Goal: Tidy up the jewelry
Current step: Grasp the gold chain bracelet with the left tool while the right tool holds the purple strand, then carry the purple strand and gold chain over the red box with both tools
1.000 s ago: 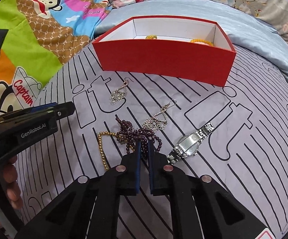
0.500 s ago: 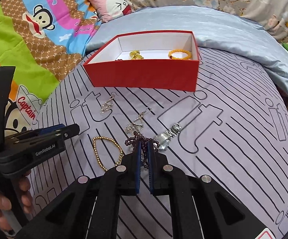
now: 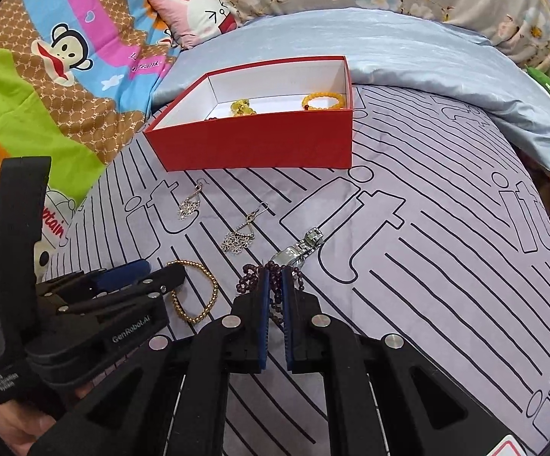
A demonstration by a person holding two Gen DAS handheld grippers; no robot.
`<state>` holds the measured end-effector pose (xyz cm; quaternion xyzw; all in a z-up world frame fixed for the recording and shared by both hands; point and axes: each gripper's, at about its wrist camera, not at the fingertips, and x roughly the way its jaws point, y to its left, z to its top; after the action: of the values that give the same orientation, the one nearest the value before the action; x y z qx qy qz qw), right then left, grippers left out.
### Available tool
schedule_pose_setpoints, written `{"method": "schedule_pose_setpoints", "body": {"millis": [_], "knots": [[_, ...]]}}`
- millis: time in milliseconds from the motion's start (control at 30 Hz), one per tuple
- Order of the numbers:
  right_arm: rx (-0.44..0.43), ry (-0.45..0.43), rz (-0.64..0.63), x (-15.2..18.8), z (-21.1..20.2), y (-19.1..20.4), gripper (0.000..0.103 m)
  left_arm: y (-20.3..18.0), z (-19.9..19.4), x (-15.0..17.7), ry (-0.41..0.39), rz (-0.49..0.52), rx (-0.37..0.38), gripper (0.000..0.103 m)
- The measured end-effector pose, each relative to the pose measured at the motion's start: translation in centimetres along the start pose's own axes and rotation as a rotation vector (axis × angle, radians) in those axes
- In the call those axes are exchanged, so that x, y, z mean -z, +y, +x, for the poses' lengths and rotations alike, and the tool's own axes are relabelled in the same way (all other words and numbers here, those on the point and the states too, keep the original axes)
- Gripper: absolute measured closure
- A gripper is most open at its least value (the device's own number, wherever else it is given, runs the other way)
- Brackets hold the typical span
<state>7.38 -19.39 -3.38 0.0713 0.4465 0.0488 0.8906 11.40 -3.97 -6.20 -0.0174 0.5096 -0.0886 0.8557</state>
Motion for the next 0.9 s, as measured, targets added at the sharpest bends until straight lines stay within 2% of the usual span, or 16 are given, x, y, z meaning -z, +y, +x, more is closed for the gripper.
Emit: {"method": "schedule_pose_setpoints", "body": {"millis": [67,100,200,233,433,600,900], "knots": [[-0.004,0.0,0.004,0.0,0.0,0.0,0.097,-0.5,0.1,0.3,-0.017,0.033,-0.041,0.07],[-0.005,-0.001,0.005,0.1,0.0,0.0,0.097,-0.6,0.1,0.3,-0.023,0.046,-0.054,0.077],[-0.006,-0.001,0.008,0.1,0.1,-0.1,0.097,-0.2,0.0,0.3,-0.025,0.038,-0.051,0.097],[-0.007,-0.002,0.01,0.1,0.1,-0.1,0.097,0.0,0.0,0.3,-0.023,0.038,-0.044,0.099],[-0.008,-0.01,0.019,0.0,-0.3,-0.3,0.097,0.6,-0.6,0.3,-0.021,0.032,-0.008,0.1],[-0.012,-0.029,0.01,-0.7,-0.8,-0.1,0.097,1.2,-2.3,-0.5,-0.053,0.02,0.013,0.1],[-0.045,-0.072,-0.015,-3.2,-1.2,1.4,0.097,2.4,-4.7,-2.8,-0.101,-0.007,0.005,0.1]]}}
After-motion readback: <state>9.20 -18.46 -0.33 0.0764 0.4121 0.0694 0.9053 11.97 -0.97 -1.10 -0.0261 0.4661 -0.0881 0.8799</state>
